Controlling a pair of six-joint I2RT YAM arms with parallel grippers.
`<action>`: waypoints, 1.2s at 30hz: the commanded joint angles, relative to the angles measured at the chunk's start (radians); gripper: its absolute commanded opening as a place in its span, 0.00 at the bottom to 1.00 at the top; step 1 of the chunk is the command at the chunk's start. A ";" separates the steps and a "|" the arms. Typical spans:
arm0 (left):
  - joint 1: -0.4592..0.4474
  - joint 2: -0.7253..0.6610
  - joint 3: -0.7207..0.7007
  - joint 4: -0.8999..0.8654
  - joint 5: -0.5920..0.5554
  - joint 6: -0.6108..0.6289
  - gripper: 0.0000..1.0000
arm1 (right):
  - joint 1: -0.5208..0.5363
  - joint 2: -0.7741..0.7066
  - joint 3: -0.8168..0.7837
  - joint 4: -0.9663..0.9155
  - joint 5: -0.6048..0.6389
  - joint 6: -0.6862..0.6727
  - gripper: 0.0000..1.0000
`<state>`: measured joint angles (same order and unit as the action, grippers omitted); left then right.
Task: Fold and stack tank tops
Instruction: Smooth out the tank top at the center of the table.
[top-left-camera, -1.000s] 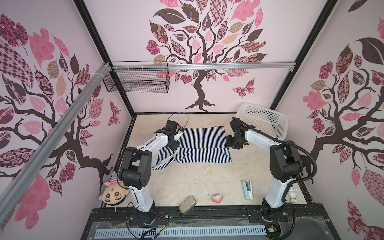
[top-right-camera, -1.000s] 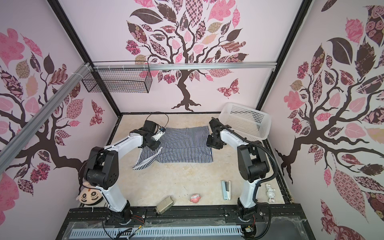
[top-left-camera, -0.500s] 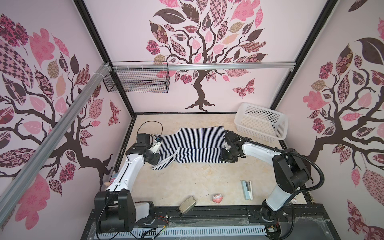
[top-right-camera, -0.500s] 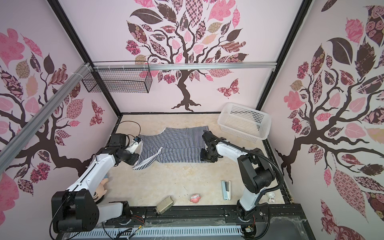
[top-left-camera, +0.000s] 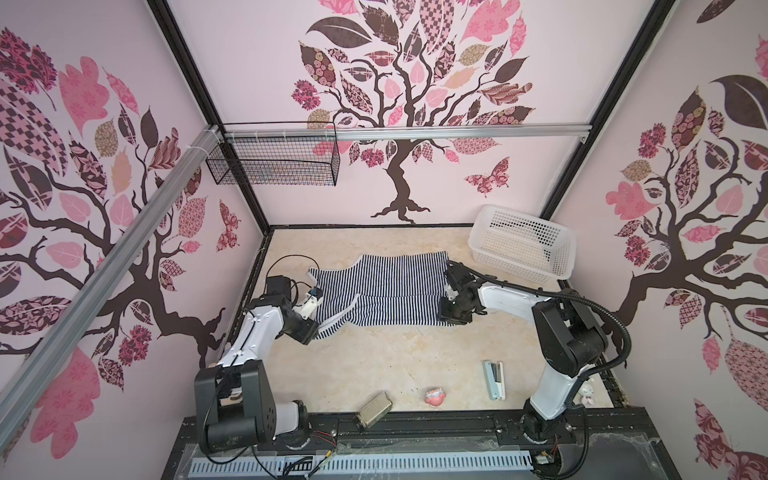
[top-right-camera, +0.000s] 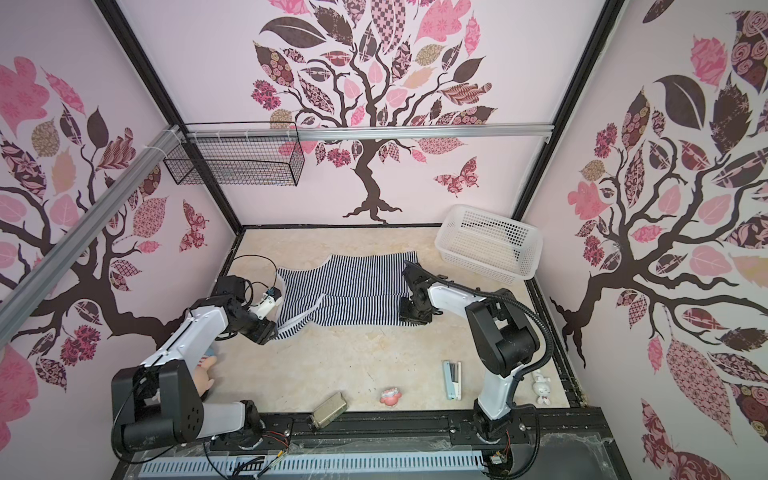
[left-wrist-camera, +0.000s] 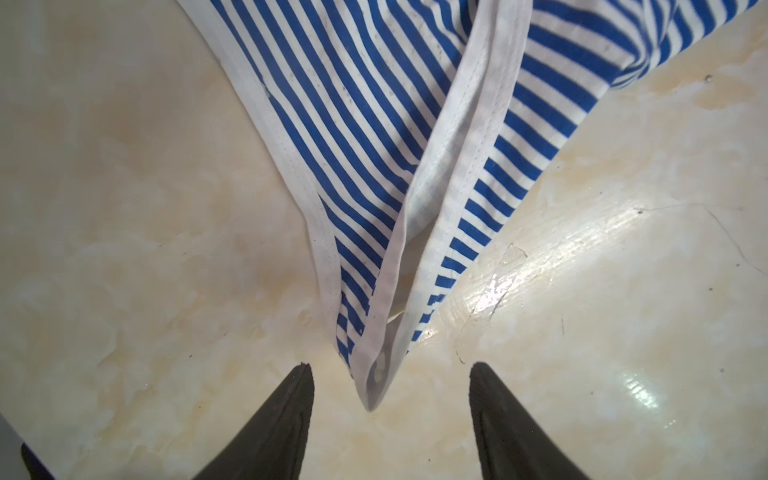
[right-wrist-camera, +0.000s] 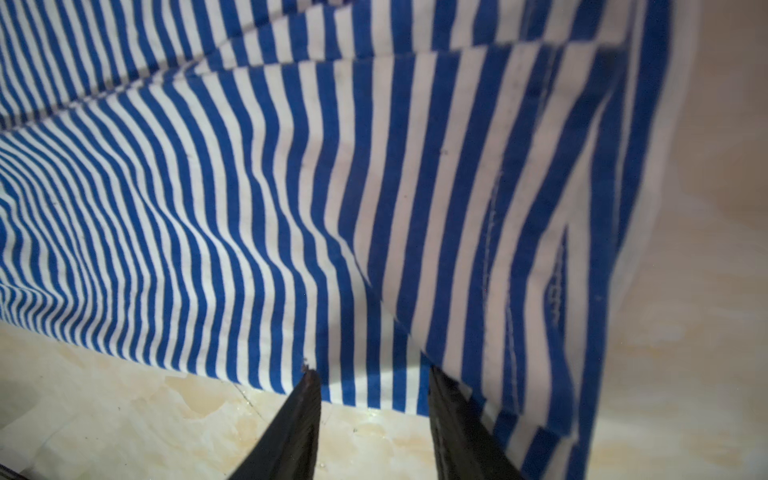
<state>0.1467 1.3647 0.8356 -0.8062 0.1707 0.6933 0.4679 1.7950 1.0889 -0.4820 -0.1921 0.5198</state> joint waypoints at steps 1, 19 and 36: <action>0.005 0.026 -0.009 0.008 0.025 0.038 0.62 | 0.000 0.029 0.026 -0.018 0.017 0.006 0.46; 0.061 0.139 0.019 0.086 0.012 0.041 0.29 | -0.002 0.044 0.066 -0.045 0.038 0.008 0.45; 0.143 0.237 0.160 -0.028 0.079 0.091 0.13 | -0.048 0.050 0.045 -0.084 0.090 -0.015 0.46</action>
<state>0.2821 1.5761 0.9684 -0.8032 0.2394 0.7639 0.4286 1.8263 1.1309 -0.5068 -0.1501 0.5159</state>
